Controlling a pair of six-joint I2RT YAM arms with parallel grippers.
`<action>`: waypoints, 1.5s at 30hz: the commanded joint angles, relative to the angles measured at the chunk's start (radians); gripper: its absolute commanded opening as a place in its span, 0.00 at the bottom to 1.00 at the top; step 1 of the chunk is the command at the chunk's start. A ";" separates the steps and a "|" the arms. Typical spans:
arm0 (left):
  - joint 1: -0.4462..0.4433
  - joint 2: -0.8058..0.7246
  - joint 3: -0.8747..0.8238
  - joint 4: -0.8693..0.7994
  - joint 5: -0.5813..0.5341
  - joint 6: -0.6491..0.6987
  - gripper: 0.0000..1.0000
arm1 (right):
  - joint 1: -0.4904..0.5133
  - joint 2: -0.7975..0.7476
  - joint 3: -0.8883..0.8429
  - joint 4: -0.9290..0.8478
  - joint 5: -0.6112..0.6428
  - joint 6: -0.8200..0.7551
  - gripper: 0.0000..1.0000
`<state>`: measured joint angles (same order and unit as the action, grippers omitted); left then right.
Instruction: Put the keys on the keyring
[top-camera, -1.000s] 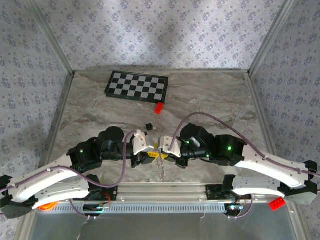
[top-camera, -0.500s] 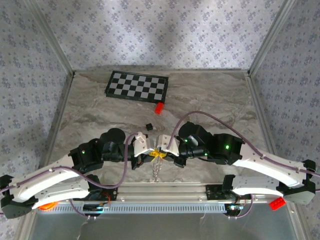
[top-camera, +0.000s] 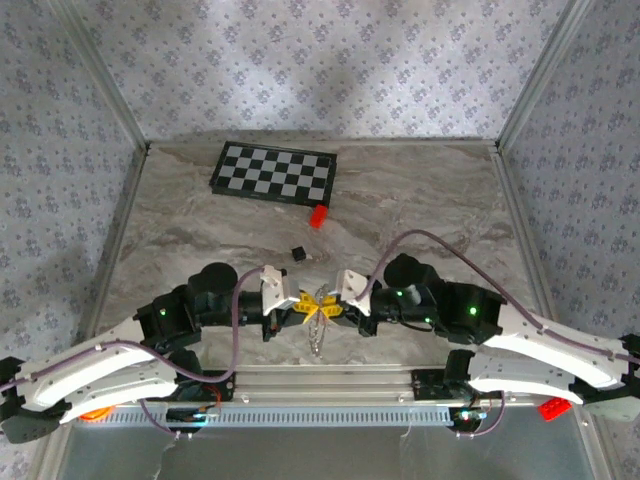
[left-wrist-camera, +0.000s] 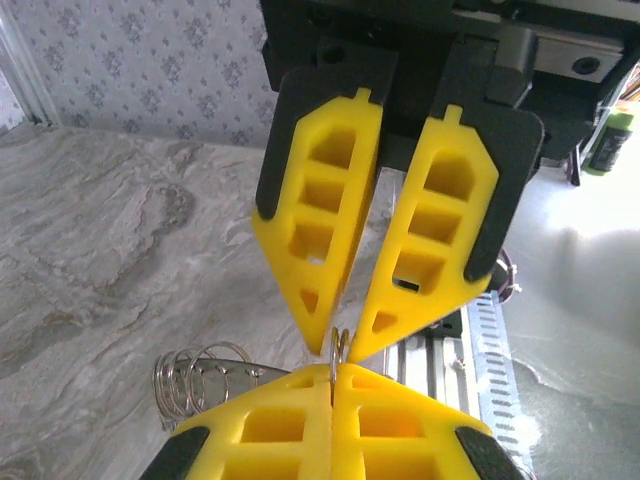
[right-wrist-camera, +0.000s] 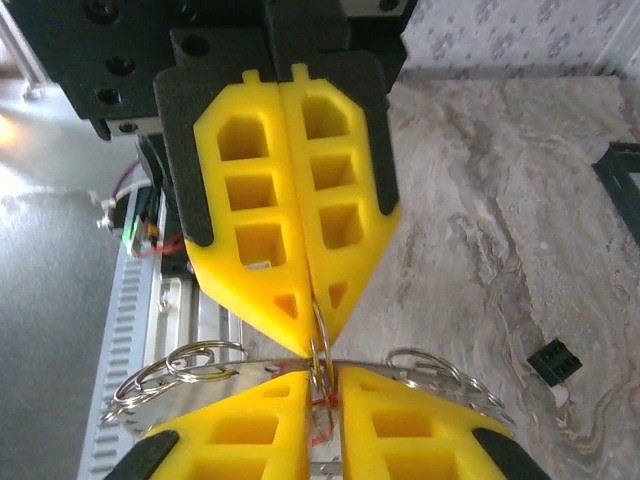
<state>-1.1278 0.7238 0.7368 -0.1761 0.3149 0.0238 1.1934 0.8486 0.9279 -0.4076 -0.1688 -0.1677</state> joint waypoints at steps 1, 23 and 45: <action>-0.001 -0.024 -0.018 0.154 0.061 -0.045 0.00 | 0.000 -0.046 -0.040 0.126 -0.008 0.068 0.16; -0.003 -0.052 -0.186 0.558 0.114 -0.179 0.00 | 0.000 -0.083 -0.082 0.178 -0.050 0.129 0.20; -0.004 0.035 0.048 -0.015 0.043 0.039 0.20 | 0.005 0.045 0.170 -0.227 -0.049 -0.033 0.00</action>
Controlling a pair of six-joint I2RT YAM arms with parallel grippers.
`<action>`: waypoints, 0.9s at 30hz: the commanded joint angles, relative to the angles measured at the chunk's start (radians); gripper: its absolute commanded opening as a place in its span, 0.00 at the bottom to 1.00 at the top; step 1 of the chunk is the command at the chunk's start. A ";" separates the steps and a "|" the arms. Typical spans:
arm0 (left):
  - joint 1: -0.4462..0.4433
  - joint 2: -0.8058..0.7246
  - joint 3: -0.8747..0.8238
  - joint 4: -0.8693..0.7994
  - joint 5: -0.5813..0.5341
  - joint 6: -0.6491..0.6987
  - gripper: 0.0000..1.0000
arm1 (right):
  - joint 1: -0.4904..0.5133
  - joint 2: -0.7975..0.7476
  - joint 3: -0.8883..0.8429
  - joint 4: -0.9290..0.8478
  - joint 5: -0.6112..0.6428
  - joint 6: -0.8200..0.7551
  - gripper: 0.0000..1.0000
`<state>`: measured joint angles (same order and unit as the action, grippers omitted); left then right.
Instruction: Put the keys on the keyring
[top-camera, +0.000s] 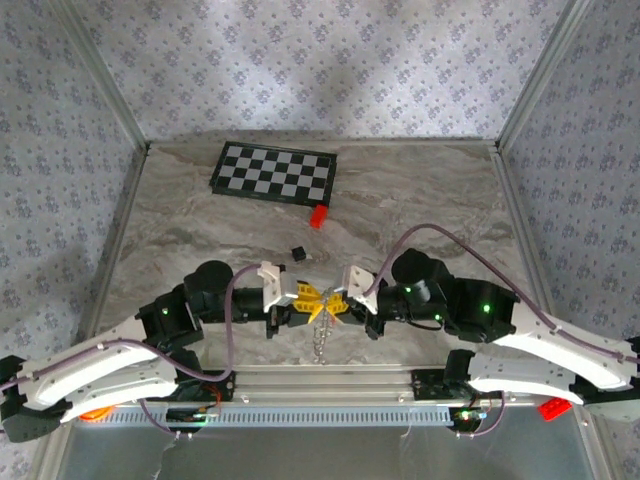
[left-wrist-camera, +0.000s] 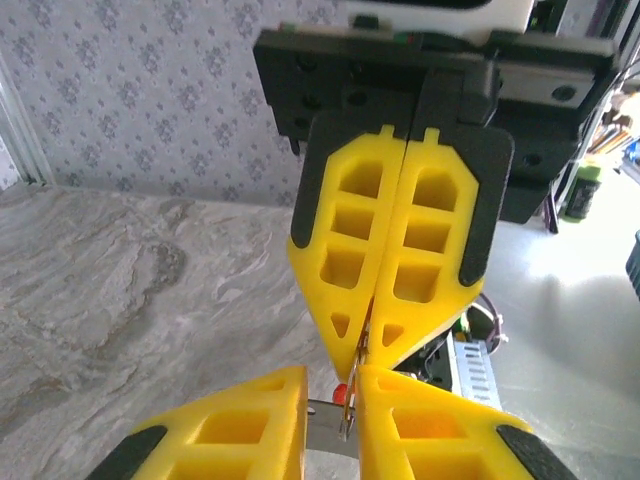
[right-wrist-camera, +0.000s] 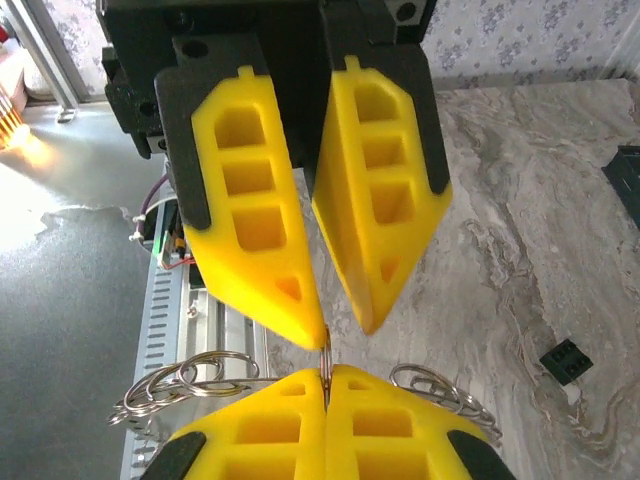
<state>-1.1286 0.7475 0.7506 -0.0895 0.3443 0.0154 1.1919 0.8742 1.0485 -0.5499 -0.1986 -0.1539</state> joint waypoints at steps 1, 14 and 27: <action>-0.002 0.016 0.035 -0.105 0.015 0.048 0.21 | 0.008 0.025 0.057 -0.091 -0.022 -0.050 0.00; -0.005 0.018 0.021 -0.100 0.023 0.056 0.25 | 0.007 0.052 0.076 -0.090 -0.053 -0.059 0.00; -0.005 0.036 0.004 -0.059 0.021 0.055 0.11 | 0.009 0.061 0.061 -0.056 -0.071 -0.048 0.00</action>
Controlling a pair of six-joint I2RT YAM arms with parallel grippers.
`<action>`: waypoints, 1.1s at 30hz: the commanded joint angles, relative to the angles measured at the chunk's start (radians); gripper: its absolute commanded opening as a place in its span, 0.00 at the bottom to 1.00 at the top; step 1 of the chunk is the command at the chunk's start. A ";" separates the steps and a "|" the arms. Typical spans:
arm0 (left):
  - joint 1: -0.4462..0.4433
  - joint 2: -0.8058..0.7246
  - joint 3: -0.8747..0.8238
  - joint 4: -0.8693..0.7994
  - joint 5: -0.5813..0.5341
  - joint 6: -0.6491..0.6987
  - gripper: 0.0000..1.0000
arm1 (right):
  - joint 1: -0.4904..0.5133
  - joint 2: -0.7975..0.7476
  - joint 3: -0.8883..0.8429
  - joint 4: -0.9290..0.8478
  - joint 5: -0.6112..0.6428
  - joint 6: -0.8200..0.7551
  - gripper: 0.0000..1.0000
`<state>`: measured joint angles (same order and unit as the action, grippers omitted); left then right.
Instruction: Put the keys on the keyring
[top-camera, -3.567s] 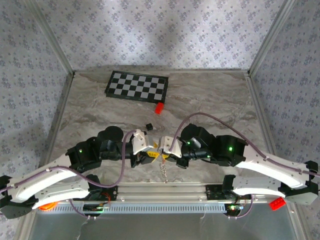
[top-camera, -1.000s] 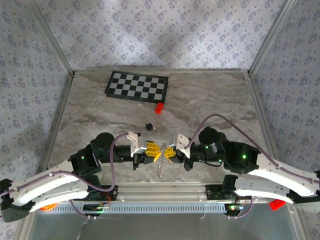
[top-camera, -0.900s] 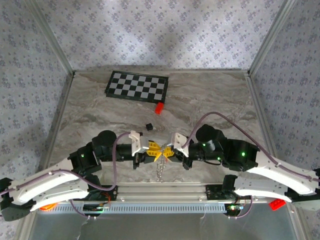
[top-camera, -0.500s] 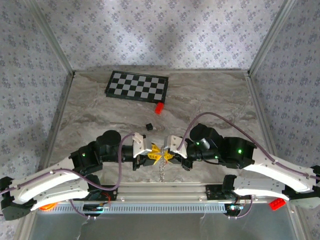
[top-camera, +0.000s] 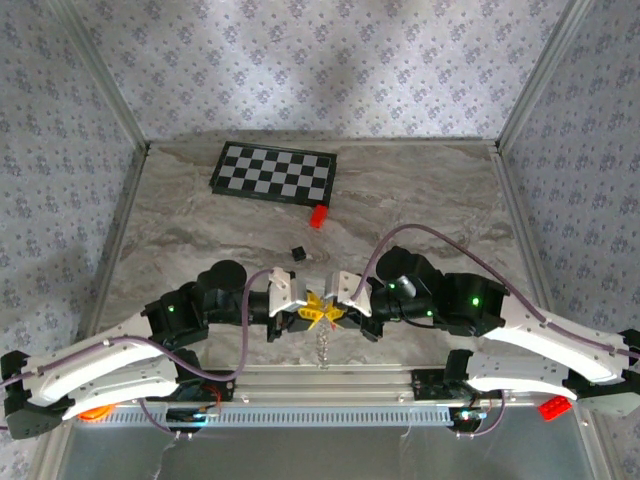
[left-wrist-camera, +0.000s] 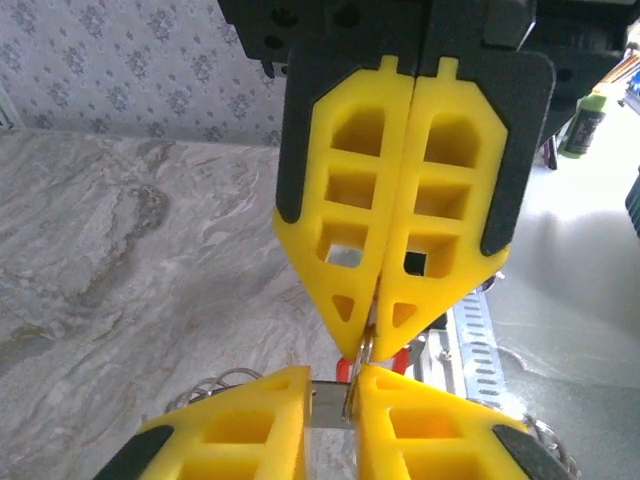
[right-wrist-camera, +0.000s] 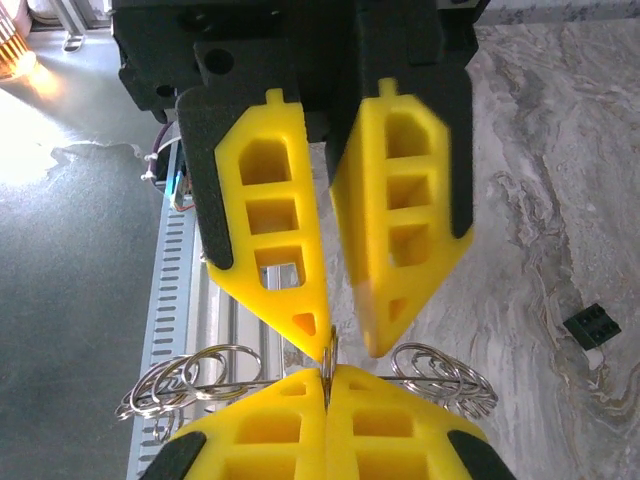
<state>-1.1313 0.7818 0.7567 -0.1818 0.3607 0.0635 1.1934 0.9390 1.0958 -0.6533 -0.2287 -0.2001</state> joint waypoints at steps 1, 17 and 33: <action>-0.002 0.003 -0.003 0.039 0.004 0.007 0.07 | 0.008 -0.002 0.013 0.048 -0.041 0.000 0.00; -0.003 -0.093 -0.045 0.220 0.004 -0.014 0.00 | 0.007 -0.061 -0.085 0.176 -0.046 0.045 0.15; -0.002 -0.084 -0.083 0.415 0.090 -0.084 0.00 | -0.009 -0.206 -0.208 0.383 -0.084 0.099 0.16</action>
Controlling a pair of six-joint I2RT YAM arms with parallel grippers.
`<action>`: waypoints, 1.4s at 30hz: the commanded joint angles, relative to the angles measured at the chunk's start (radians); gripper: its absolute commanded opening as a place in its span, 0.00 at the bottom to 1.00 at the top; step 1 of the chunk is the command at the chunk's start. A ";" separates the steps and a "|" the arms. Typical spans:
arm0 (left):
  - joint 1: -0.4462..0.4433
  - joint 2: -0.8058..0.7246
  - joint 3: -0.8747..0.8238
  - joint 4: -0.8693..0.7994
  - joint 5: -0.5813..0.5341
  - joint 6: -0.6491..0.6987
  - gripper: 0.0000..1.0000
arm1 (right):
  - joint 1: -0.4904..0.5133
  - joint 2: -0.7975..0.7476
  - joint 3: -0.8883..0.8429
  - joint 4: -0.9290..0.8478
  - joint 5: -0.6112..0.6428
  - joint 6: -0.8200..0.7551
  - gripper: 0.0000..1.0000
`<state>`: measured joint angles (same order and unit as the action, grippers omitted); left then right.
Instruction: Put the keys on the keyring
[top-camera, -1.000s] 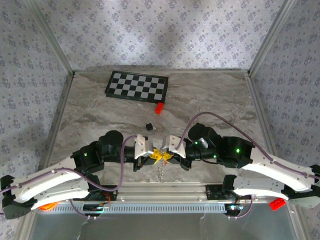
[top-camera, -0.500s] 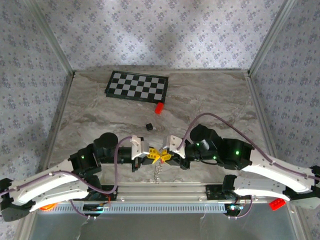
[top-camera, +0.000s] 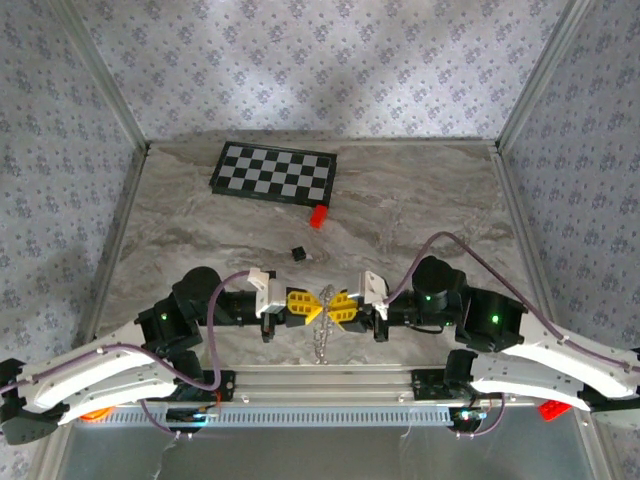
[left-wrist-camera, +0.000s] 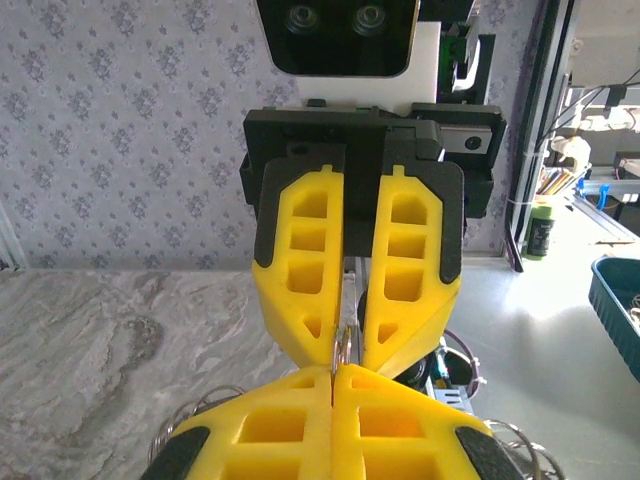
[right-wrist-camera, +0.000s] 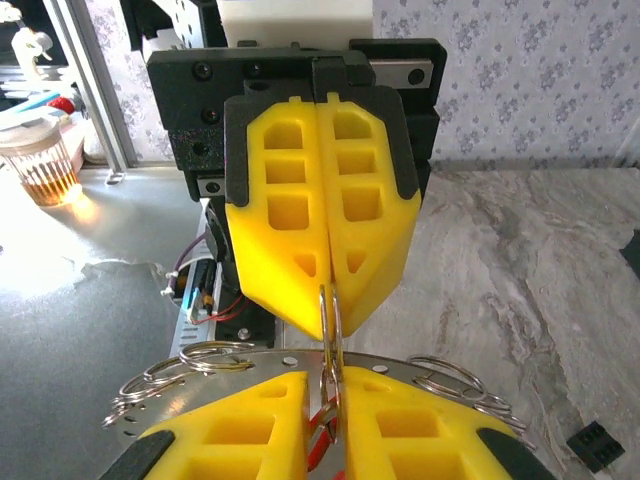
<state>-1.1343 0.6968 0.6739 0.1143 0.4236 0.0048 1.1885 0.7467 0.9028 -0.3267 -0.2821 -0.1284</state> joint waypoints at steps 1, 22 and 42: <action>0.001 0.007 -0.005 0.135 0.031 -0.030 0.00 | -0.006 -0.017 -0.019 0.061 -0.030 0.031 0.17; 0.001 0.003 0.065 -0.137 -0.075 0.078 0.24 | -0.015 -0.038 0.013 -0.026 0.070 -0.056 0.00; -0.008 0.085 0.180 -0.360 -0.124 0.187 0.31 | -0.001 0.143 0.193 -0.232 0.089 -0.187 0.00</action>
<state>-1.1355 0.7746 0.8173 -0.2436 0.3126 0.1692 1.1790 0.8955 1.0401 -0.5621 -0.2127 -0.2878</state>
